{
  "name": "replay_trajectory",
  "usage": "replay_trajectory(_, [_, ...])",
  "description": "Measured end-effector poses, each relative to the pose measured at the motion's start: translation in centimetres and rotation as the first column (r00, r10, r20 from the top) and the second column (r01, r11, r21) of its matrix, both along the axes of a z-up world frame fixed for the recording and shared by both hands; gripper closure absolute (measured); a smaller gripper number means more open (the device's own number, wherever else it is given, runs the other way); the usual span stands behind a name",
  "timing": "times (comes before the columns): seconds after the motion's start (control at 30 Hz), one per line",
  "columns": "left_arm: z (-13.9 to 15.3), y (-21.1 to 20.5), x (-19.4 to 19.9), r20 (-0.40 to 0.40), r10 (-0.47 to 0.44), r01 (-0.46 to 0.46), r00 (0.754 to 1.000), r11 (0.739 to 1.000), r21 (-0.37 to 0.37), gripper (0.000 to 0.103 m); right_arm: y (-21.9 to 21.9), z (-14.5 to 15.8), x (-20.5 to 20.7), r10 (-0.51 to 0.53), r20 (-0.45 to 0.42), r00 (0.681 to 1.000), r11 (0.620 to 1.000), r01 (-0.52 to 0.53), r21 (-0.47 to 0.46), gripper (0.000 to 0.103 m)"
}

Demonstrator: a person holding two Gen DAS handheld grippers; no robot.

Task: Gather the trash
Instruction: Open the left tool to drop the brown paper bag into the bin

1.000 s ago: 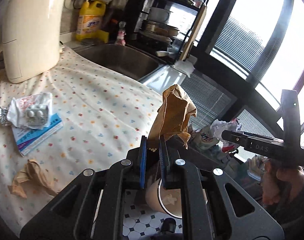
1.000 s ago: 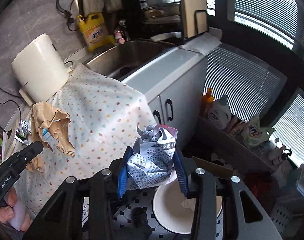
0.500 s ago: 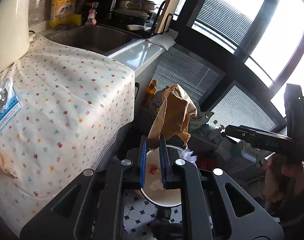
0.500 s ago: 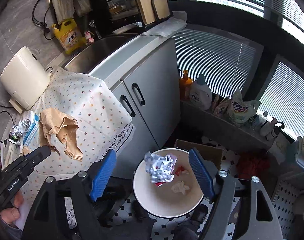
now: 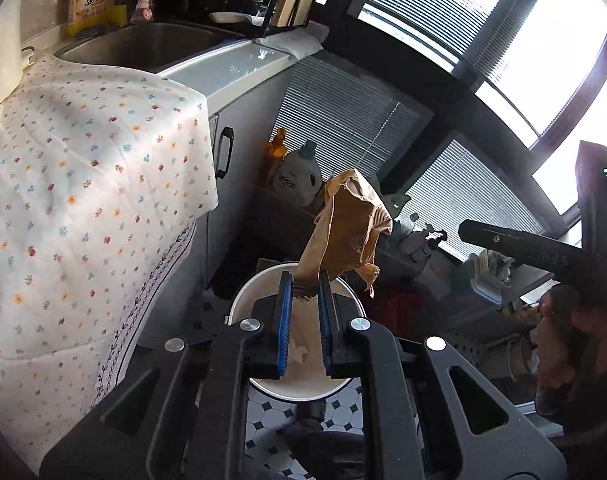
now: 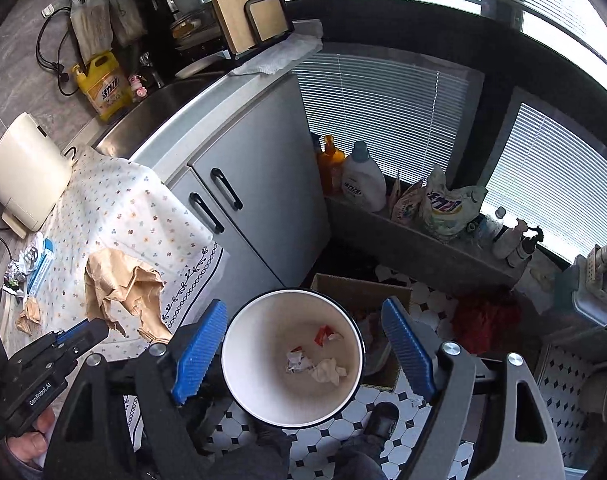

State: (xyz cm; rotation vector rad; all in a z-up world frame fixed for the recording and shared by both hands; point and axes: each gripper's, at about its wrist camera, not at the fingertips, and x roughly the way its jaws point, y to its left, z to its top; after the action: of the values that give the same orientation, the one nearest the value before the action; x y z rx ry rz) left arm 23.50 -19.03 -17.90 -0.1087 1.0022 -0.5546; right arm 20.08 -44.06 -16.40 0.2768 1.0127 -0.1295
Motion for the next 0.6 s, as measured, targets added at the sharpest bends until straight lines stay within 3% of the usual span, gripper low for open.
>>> replay_trajectory(0.03, [-0.4,-0.5,0.0,-0.014,0.0,0.0,1.0,1.0,0.013,0.076,-0.3,0.0,-0.1,0.003,0.0,1.0,1.0,-0.003,-0.004,0.025])
replay_trajectory(0.07, [-0.7,-0.9,0.1,-0.023,0.005,-0.005,1.0,1.0,0.025,0.049,-0.7,0.1,-0.2,0.006,0.0,1.0,1.0,-0.006,-0.009,0.025])
replay_trajectory(0.1, [-1.0,-1.1,0.0,-0.02,0.018,-0.017,1.0,0.999,0.03,0.031,-1.0,0.1,-0.3,0.01,0.0,1.0,1.0,-0.01,-0.015,0.025])
replay_trajectory(0.37, [-1.7,0.6,-0.3,-0.025,0.127,-0.127,0.992,0.992,0.027,0.016,-2.2,-0.1,-0.1,0.047,-0.02,0.999,0.999,-0.048,-0.02,0.024])
replay_trajectory(0.6, [-0.5,4.5,-1.2,0.0,0.226,-0.226,0.974,0.974,0.029,0.008,2.2,0.5,1.8,0.152,0.007,0.988,0.988,-0.152,-0.017,0.019])
